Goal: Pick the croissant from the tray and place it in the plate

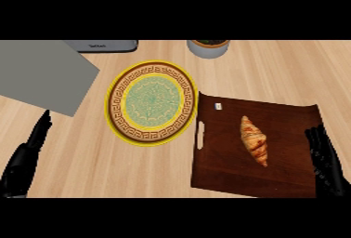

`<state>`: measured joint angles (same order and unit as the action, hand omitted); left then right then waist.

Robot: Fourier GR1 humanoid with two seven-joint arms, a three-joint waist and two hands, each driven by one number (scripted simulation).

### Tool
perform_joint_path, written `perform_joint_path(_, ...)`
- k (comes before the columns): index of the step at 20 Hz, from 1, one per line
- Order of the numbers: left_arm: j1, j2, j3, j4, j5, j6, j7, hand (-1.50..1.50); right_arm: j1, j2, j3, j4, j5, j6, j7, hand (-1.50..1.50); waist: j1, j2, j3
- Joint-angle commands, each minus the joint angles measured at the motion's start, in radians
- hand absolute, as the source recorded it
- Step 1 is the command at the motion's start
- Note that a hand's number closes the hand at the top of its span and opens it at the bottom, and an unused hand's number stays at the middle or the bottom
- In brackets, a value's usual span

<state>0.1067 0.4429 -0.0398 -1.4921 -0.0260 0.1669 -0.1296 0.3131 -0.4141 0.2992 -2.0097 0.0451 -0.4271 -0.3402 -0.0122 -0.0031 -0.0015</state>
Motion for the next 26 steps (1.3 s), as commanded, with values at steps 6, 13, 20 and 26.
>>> perform_joint_path(6, -0.022, -0.023, -0.014, -0.015, -0.01, -0.007, 0.028, 0.0, 0.08, -0.272, -0.021, -0.142, 0.26, 0.087, 0.434, -1.5, 0.008, 0.003, -0.001)
perform_joint_path(13, 0.012, 0.008, 0.027, -0.016, -0.003, -0.045, -0.015, 0.0, -0.107, -0.319, -0.026, -0.186, 0.302, 0.273, 0.853, -1.5, 0.027, 0.004, 0.0)
perform_joint_path(20, -0.064, -0.049, 0.002, 0.013, -0.051, -0.017, 0.051, 0.0, -0.293, -0.251, 0.083, 0.009, 0.329, 0.442, 0.957, -1.5, 0.021, 0.005, 0.001)
perform_joint_path(26, -0.053, -0.013, 0.053, 0.029, -0.03, -0.074, 0.011, 0.0, -0.431, -0.235, 0.104, 0.169, 0.351, 0.596, 0.995, -1.5, 0.022, 0.005, 0.001)
